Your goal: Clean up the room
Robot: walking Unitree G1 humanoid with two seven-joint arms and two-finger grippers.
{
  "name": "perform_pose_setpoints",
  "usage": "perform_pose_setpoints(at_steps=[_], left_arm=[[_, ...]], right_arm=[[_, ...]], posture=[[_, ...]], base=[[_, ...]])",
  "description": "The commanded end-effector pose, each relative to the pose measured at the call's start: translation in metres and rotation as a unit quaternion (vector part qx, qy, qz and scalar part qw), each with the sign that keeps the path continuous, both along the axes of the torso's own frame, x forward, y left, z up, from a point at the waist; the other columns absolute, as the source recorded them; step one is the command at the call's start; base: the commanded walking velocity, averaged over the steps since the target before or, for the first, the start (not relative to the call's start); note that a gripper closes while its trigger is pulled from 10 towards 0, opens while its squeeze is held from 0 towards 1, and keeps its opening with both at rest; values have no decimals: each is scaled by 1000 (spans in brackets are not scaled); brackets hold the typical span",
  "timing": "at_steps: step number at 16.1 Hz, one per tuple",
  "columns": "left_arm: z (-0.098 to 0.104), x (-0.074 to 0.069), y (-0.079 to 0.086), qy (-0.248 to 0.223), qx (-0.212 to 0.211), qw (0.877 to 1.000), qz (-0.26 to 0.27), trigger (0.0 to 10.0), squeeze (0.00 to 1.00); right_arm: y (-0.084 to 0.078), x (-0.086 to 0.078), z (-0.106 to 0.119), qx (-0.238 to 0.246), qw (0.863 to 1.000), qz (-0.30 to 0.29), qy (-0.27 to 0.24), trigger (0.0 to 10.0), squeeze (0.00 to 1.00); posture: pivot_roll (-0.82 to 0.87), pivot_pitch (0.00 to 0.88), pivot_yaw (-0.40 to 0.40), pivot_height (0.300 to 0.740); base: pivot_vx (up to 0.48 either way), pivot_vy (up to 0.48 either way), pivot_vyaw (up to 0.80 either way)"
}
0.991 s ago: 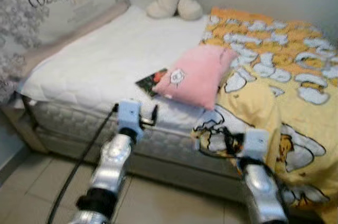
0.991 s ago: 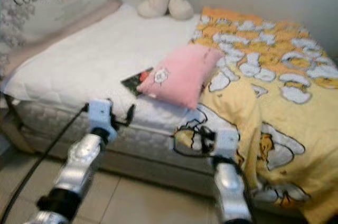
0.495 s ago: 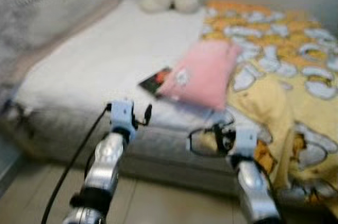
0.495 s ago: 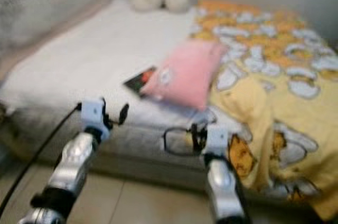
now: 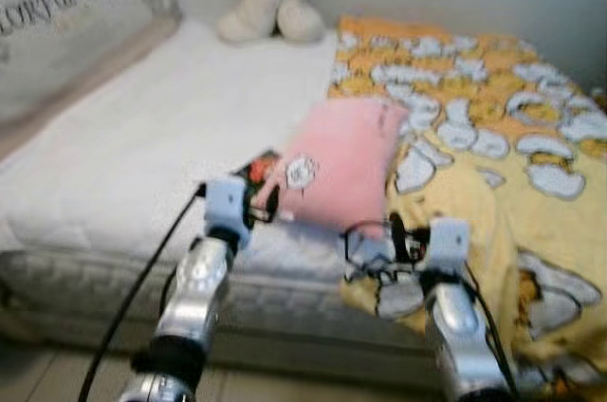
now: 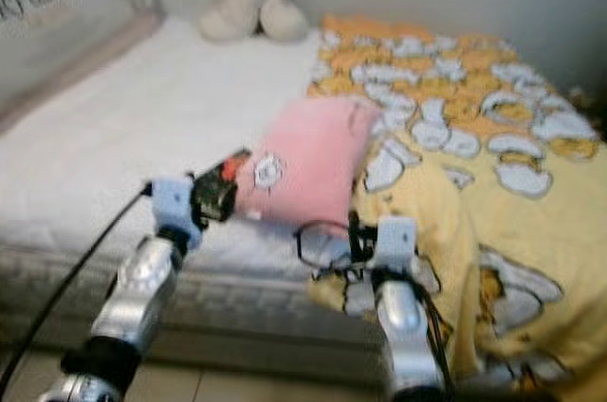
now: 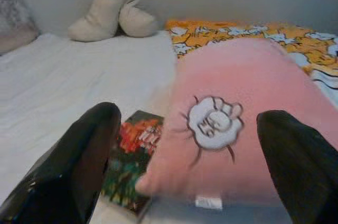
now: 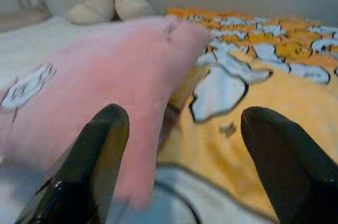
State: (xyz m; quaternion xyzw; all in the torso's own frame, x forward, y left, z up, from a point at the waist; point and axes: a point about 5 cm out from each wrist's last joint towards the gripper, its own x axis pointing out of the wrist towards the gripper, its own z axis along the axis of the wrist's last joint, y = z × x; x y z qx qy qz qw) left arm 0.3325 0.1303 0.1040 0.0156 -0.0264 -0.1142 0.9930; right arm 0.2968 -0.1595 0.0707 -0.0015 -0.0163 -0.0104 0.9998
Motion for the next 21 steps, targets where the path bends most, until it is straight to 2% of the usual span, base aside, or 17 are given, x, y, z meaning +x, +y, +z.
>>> perform_pose_setpoints(at_steps=[1,4,7,10,13,15,16,17,20,21], left_arm=[[5,2,-10,-7,-4,1000,-12,10000,0],[10,8,-6,-5,-23,1000,-1,10000,0],[14,13,-5,-11,-11,1000,-3,10000,0],[15,17,-7,-8,23,1000,-14,10000,0],[21,25,-7,-6,27,1000,-13,10000,0],[22,31,-10,4,69,997,-20,10000,0],[26,32,-6,1,36,999,-14,10000,0],[26,31,-4,1,23,1000,-11,10000,0],[23,28,-8,-2,6,1000,-11,10000,0],[22,27,-14,-4,3,1000,-19,10000,0]], right_arm=[[-8,5,12,-9,1000,-8,-21,10000,0],[-10,9,18,-6,1000,-7,-26,10000,0],[-11,10,22,-3,1000,-7,-25,10000,0],[-13,9,20,1,1000,-12,-20,10000,0],[-16,9,24,1,1000,-17,-25,10000,0],[-24,12,30,-2,999,-29,-33,10000,0],[-30,10,32,-7,999,-39,-36,10000,0],[-32,8,31,-6,998,-43,-35,10000,0],[-28,3,26,-6,999,-40,-27,10000,0],[-25,1,24,-4,999,-36,-25,10000,0]], posture=[[99,0,18,740],[99,0,14,740],[96,0,12,740],[91,0,15,740],[80,0,17,740],[70,0,22,740],[66,0,25,740],[63,0,25,740],[59,0,27,740],[58,0,27,740]], base=[[439,0,0],[264,247,0],[0,443,0],[0,477,0],[0,480,0],[0,240,0],[0,0,0],[0,0,0],[250,-196,0],[390,-277,0]])
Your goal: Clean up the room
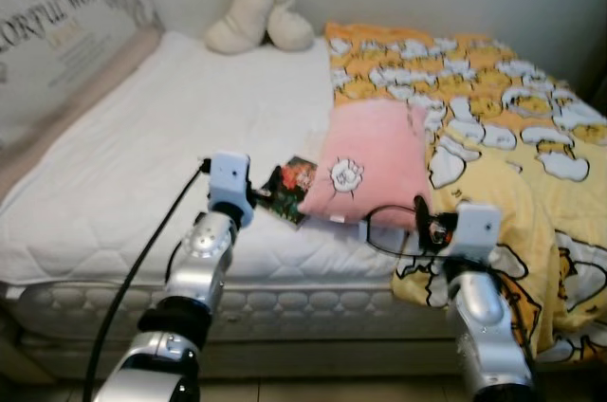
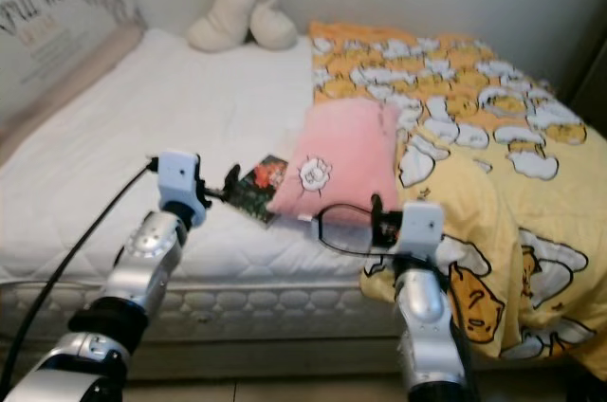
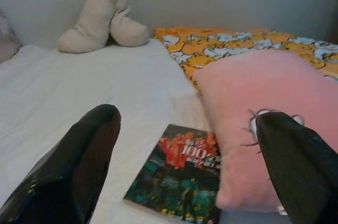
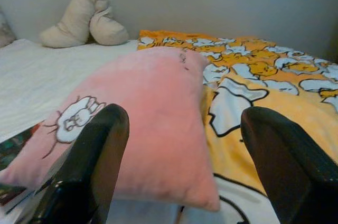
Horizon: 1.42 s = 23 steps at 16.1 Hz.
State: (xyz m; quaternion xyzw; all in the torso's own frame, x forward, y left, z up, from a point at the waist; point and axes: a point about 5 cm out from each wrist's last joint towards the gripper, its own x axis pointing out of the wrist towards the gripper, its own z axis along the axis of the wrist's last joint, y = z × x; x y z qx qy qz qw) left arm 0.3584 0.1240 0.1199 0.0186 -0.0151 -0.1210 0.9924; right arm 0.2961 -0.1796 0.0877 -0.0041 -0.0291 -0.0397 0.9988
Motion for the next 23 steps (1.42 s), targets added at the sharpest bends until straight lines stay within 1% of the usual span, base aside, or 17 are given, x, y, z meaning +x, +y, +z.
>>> perform_pose_setpoints(at_steps=[1,2,7,10,16,17,18,19,20,21,22,23], left_arm=[[7,1,-10,-16,-2,1000,-17,10000,0],[7,-1,-16,-24,3,999,-35,10000,0],[6,-1,-14,-21,1,999,-28,10000,0],[5,3,-6,-5,-23,1000,2,10000,0],[10,8,-4,-8,-19,1000,6,10000,0],[10,12,-5,1,-3,1000,25,10000,0],[12,15,-7,5,0,999,32,10000,0],[15,21,-14,15,28,999,17,10000,0],[15,23,-14,23,34,999,18,10000,0],[19,30,-12,48,23,998,23,10000,0],[23,35,-12,67,5,997,23,10000,0],[25,37,-12,83,-9,996,24,10000,0]], right_arm=[[-3,1,7,-2,1000,-6,-11,10000,0],[-2,0,5,-2,1000,-3,-7,10000,0],[-6,0,4,-7,1000,-5,-3,10000,0],[-5,-1,3,-9,1000,0,1,10000,0],[-5,-1,4,-8,1000,3,2,10000,0],[-9,1,6,11,1000,-3,5,10000,0],[-14,5,10,50,999,-13,9,10000,0],[-24,16,20,90,996,-30,-5,10000,0],[-26,20,23,104,994,-37,-8,10000,0],[-31,32,33,121,992,-39,-13,10000,0],[-36,39,36,142,989,-37,-4,10000,0],[-37,43,34,162,986,-27,10,10000,0]], posture=[[58,0,27,740],[56,0,27,740],[51,0,20,740],[52,0,17,740],[45,0,13,740],[42,0,4,740],[29,0,-3,740],[18,9,-21,740],[17,18,-25,740],[8,70,-44,740],[2,111,-52,740],[-3,139,-54,740]], base=[[390,-277,0],[394,-270,0],[396,-267,0],[470,0,0],[480,0,0],[480,0,0],[0,0,0],[0,0,0],[0,0,0],[0,0,0],[0,0,0],[0,0,0]])
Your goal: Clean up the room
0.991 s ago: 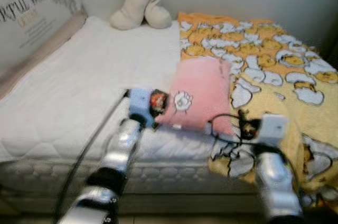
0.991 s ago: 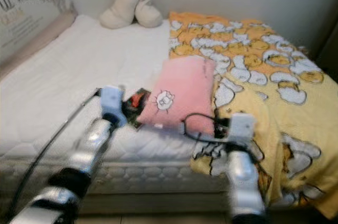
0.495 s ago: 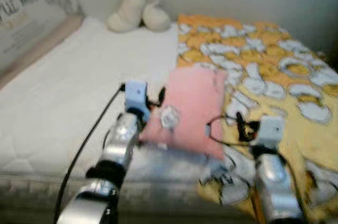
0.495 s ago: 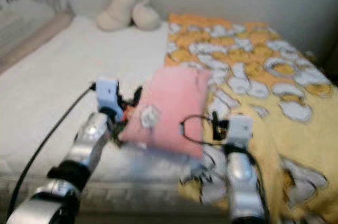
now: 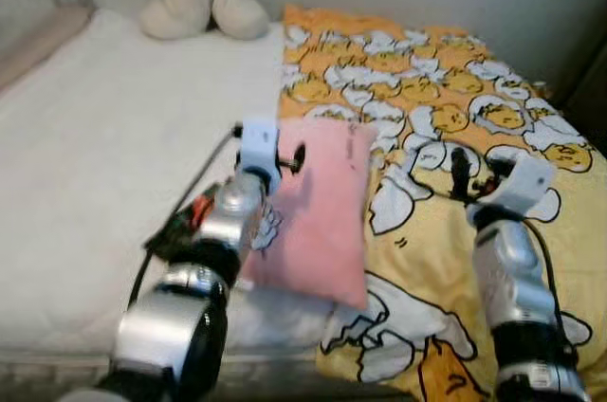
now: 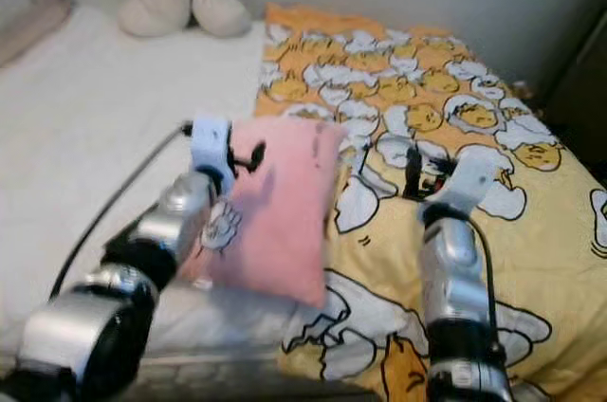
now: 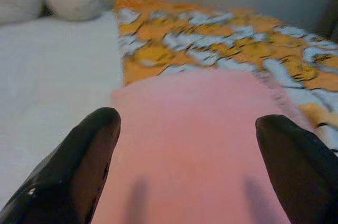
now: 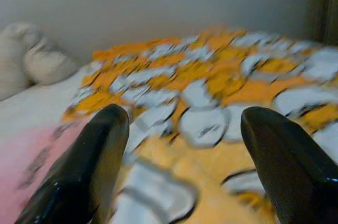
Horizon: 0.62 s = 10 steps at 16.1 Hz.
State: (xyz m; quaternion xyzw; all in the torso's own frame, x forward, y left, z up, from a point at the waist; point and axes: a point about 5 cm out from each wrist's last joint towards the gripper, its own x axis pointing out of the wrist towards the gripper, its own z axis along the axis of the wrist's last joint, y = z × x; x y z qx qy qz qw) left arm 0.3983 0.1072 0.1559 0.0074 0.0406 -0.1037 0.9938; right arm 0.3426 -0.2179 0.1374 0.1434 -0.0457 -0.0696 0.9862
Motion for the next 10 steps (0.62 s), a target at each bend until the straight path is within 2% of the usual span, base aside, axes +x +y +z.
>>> perform_pose_setpoints(at_steps=[1,3,4,5,7,10], left_arm=[[-8,0,5,39,-18,999,9,10000,0],[3,6,10,41,-37,998,19,10000,0],[11,9,17,32,-49,998,26,10000,0],[13,10,19,31,-51,998,26,10000,0],[10,9,35,42,-66,996,41,10000,0],[8,9,48,55,-100,991,64,10000,0]], right_arm=[[3,0,-19,39,998,28,45,10000,0],[13,2,-15,81,994,67,41,10000,0],[24,4,-12,97,990,98,38,10000,0],[27,5,-11,103,988,108,38,10000,0],[45,11,-12,130,978,158,37,10000,0],[59,22,-5,157,970,181,30,10000,0]], posture=[[-7,168,-55,740],[-21,224,-61,740],[-28,243,-62,740],[-29,246,-61,740],[-31,290,-71,740],[-17,323,-87,740]], base=[[0,0,0],[0,0,0],[0,0,0],[0,0,0],[0,0,0],[0,0,0]])
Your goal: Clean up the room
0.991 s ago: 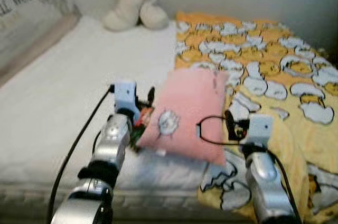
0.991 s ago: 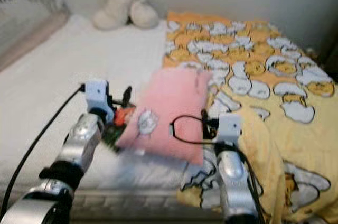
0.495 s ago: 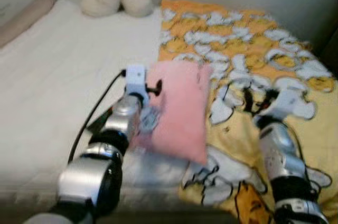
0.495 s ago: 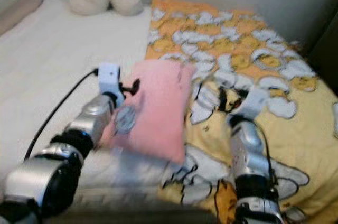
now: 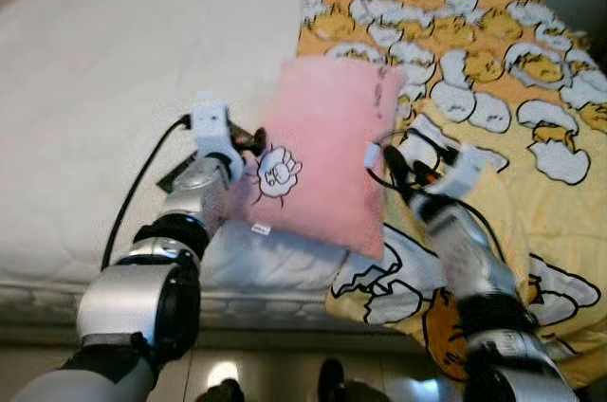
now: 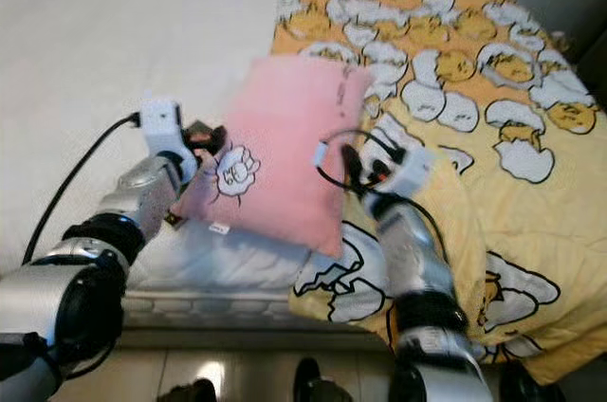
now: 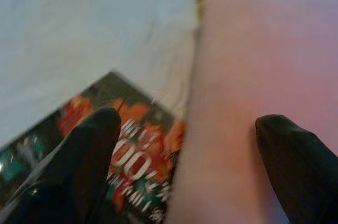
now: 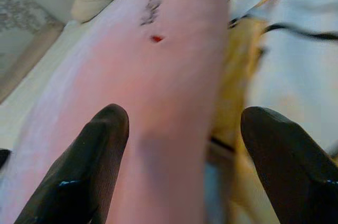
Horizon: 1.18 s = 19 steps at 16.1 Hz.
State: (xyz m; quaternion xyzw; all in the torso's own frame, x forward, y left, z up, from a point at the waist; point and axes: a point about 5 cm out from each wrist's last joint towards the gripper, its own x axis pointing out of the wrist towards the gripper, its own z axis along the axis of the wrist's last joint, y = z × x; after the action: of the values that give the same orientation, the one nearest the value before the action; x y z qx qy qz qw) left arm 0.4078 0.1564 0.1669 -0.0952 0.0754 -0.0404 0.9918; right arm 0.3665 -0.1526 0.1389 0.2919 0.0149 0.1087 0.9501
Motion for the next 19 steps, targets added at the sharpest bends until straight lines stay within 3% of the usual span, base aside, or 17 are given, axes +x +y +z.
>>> perform_pose_setpoints(at_steps=[1,2,4,6,8,10,12,15,18,19], left_arm=[[-5,-1,0,13,-8,1000,-4,10000,0],[-8,-2,-4,17,-23,999,-22,10000,0],[-5,-2,-11,3,-41,998,-45,10000,0],[13,1,-24,-48,-102,989,-92,10000,0],[29,2,-30,-94,-117,981,-124,10000,0],[39,0,-30,-132,-88,976,-150,10000,0],[42,-2,-19,-145,-38,976,-160,10000,0],[37,-5,9,-130,16,979,-156,10000,0],[19,-14,17,-83,60,971,-216,10000,0],[14,-16,14,-75,55,969,-230,10000,0]], right_arm=[[3,1,-5,18,1000,3,15,10000,0],[14,2,-10,27,999,15,28,10000,0],[21,2,-17,40,998,25,52,10000,0],[27,0,-25,76,993,30,80,10000,0],[26,-3,-29,91,992,25,85,10000,0],[25,-6,-33,84,992,26,86,10000,0],[23,-7,-34,71,993,31,86,10000,0],[22,-7,-35,62,994,32,89,10000,0],[21,-6,-33,58,994,34,87,10000,0],[21,-5,-33,58,994,35,87,10000,0]], posture=[[-12,328,-94,740],[-2,331,-97,740],[2,331,-97,740],[6,334,-87,740],[-2,336,-83,740],[-4,336,-77,740],[-5,333,-75,740],[5,324,-73,740],[16,312,-76,740],[19,305,-79,740]], base=[[0,0,0],[0,0,0],[0,0,0],[0,0,0],[0,0,0],[0,0,0],[0,0,0],[0,0,0],[0,0,0],[0,0,0]])
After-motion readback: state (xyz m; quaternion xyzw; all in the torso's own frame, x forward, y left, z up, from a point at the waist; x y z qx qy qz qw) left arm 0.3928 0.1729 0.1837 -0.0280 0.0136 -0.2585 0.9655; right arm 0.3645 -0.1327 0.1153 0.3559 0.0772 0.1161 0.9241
